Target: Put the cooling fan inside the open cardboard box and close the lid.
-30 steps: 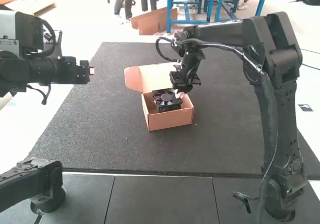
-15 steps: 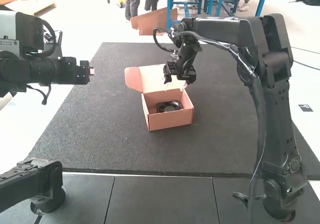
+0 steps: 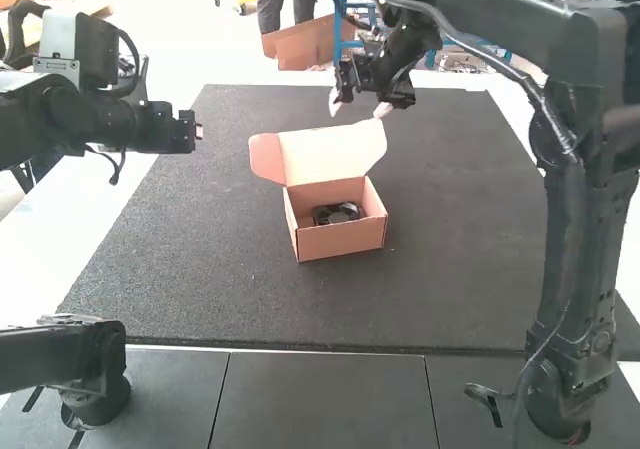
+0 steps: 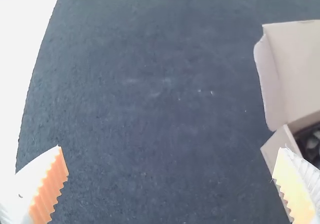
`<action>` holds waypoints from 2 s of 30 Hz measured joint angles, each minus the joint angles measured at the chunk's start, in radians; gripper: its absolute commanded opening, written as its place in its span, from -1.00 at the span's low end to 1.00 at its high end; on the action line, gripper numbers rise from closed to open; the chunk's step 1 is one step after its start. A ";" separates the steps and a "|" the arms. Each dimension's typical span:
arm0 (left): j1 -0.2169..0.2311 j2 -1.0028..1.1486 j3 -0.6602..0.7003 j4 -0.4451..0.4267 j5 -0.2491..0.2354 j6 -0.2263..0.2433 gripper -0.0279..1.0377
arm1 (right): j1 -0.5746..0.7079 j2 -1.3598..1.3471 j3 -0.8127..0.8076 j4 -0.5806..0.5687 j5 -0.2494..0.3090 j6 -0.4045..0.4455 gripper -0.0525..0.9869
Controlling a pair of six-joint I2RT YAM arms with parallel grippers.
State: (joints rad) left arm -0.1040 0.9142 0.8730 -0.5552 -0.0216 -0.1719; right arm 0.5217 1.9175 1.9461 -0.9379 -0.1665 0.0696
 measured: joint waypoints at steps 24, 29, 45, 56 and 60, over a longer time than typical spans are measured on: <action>0.000 0.425 0.042 0.290 0.000 -0.002 0.87 | -0.127 -0.193 -0.443 0.530 0.149 -0.181 0.84; 0.000 0.511 0.082 0.325 0.000 -0.002 0.87 | -0.127 -0.184 -0.441 0.539 0.148 -0.187 0.84; -0.047 0.692 0.200 0.351 0.010 -0.001 0.87 | -0.127 0.030 -0.186 0.420 0.069 -0.181 0.83; -0.106 0.704 0.262 0.351 0.064 -0.002 0.87 | -0.155 0.116 -0.065 0.271 -0.025 -0.170 0.79; -0.106 0.704 0.262 0.351 0.068 -0.002 0.87 | -0.170 0.149 -0.047 0.253 -0.040 -0.169 0.68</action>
State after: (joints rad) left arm -0.2096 1.6184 1.1347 -0.2047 0.0467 -0.1734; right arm 0.3515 2.0666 1.8988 -0.6849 -0.2066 -0.0994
